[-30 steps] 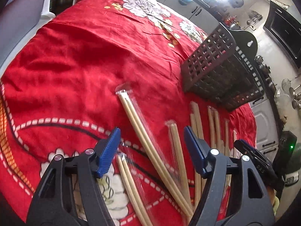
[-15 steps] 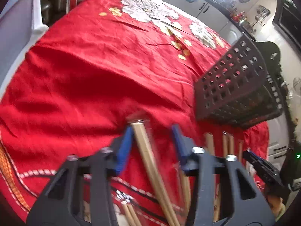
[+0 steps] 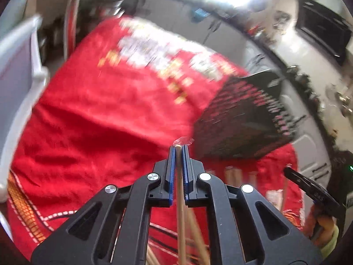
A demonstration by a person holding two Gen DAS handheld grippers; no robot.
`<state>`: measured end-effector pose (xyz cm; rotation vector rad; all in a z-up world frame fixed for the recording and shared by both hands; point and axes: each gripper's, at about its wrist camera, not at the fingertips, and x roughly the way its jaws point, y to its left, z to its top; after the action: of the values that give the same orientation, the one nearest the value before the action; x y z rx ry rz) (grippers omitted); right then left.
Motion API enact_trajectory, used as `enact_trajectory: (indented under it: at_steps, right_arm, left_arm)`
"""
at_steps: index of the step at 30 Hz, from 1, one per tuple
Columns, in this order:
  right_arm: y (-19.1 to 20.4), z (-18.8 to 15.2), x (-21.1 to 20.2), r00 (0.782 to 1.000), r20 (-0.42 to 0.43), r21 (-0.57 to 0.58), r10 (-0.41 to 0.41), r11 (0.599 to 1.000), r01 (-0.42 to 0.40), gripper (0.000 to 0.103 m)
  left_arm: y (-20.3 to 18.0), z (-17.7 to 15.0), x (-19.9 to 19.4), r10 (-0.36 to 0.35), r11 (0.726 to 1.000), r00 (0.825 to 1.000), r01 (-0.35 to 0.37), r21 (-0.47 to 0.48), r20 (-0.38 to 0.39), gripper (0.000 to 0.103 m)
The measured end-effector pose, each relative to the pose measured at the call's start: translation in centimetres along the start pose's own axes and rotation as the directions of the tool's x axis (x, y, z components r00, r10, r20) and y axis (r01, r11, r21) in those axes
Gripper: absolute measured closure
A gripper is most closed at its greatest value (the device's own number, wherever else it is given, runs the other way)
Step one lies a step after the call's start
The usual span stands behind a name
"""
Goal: Organize utensils
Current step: 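Carry both held chopstick pairs up and lower them into the green basket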
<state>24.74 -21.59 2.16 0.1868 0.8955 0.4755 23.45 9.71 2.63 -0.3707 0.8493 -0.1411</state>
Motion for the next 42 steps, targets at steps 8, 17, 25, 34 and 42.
enact_trajectory:
  at_steps: [8, 17, 25, 34, 42]
  right_arm:
    - [3.9, 2.1, -6.3, 0.979, 0.182, -0.093, 0.086, 0.993, -0.07, 0.092]
    - [6.2, 5.5, -12.6, 0.904, 0.413, -0.185, 0.112, 0.982, -0.038, 0.092]
    - [6.3, 9.1, -14.5, 0.832, 0.548, -0.2, 0.089, 0.979, 0.027, 0.092]
    - [5.4, 12.3, -14.1, 0.777, 0.625, -0.19, 0.073, 0.98, 0.06, 0.092]
    - [3.8, 12.8, -10.5, 0.758, 0.651, -0.168, 0.028, 0.98, 0.108, 0.092]
  left_arm:
    - [-6.1, 2.6, -7.6, -0.131, 0.986, 0.972, 0.108, 0.123, 0.194, 0.1]
    - [-10.9, 7.0, -10.8, -0.198, 0.969, 0.918, 0.13, 0.208, 0.345, 0.1]
    - [-13.4, 10.7, -11.5, -0.162, 0.973, 0.85, 0.053, 0.224, 0.502, 0.1]
    - [-14.7, 13.0, -9.2, -0.108, 0.977, 0.806, -0.023, 0.213, 0.582, 0.1]
    - [-13.6, 12.6, -5.5, -0.1, 0.974, 0.799, -0.042, 0.221, 0.592, 0.1]
